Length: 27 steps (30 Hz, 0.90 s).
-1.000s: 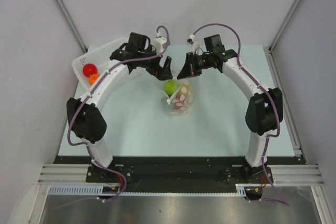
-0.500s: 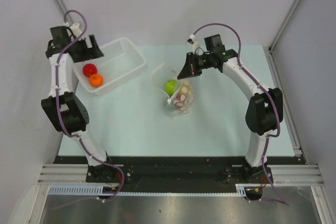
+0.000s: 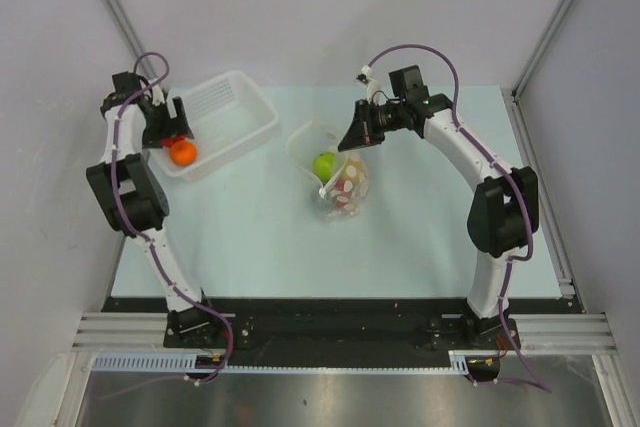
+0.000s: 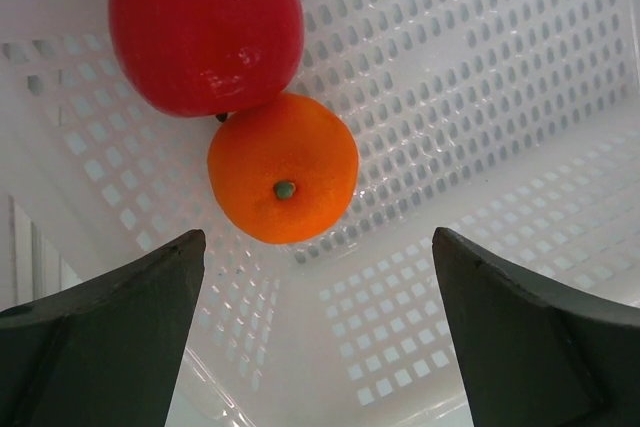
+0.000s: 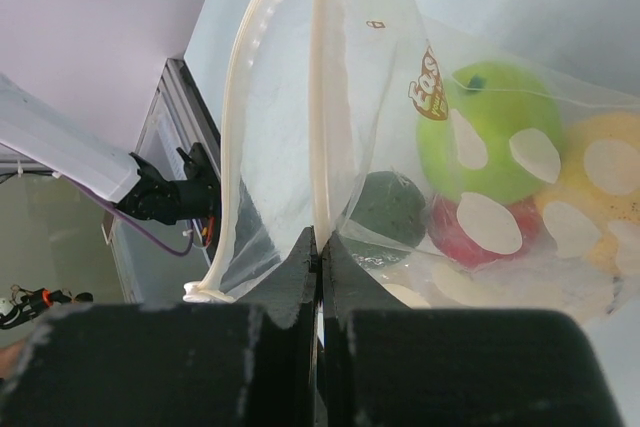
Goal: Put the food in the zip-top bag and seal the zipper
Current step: Pick up the fake fruit from the bin.
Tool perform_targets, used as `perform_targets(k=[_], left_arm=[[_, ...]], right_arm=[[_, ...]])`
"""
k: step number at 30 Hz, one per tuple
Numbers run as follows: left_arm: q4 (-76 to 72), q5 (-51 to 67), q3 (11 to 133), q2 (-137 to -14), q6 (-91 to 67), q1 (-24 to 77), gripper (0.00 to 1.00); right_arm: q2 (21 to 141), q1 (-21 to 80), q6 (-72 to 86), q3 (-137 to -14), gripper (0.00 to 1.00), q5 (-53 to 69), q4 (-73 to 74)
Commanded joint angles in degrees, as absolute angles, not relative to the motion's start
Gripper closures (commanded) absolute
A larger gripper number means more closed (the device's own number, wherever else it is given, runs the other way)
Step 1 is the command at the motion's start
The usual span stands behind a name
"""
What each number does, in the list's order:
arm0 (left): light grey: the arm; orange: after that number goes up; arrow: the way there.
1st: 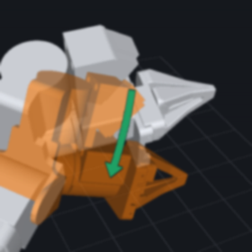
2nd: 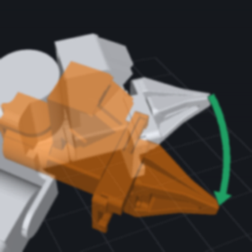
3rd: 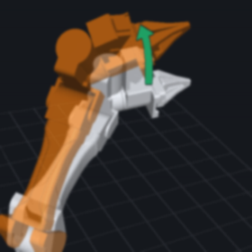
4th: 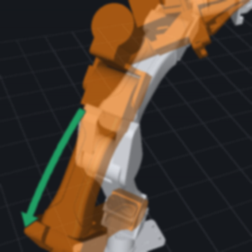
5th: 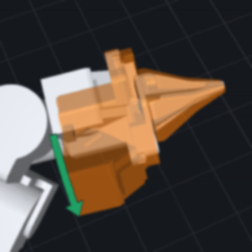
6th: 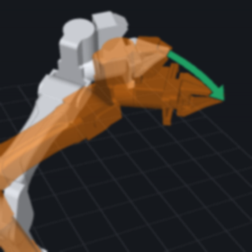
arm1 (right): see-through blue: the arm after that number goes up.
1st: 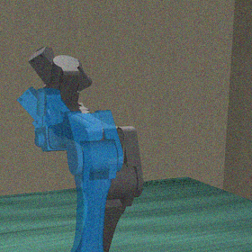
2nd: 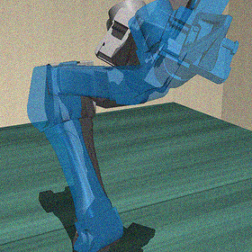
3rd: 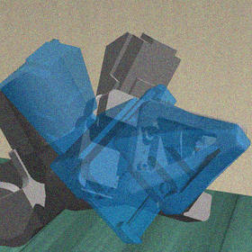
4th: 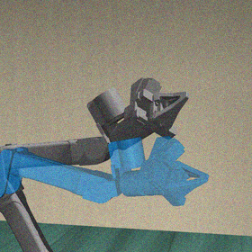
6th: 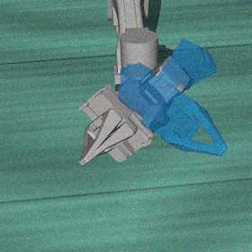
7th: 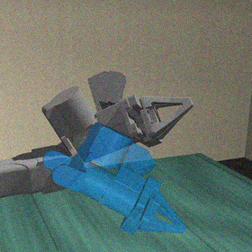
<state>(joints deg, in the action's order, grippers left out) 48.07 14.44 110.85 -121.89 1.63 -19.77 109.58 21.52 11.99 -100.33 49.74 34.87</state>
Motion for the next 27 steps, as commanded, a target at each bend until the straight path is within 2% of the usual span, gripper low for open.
perform_targets(k=[1,16,22,27], left_arm=[[43.9,6.6,110.4,-123.4,1.6,-17.5,0.02],[42.6,-4.0,113.7,-131.0,0.4,-9.6,0.01],[42.0,-3.0,116.4,-131.8,0.5,-8.5,0.12],[41.8,2.2,116.5,-126.4,1.1,-8.4,0.19]], right_arm=[[110.5,21.0,11.8,-103.2,1.00,49.3,34.3],[112.1,20.8,12.9,-104.7,1.00,49.7,33.7],[112.0,21.0,13.1,-104.8,1.00,49.8,33.2],[111.4,21.0,12.7,-104.4,1.00,49.6,33.3]])
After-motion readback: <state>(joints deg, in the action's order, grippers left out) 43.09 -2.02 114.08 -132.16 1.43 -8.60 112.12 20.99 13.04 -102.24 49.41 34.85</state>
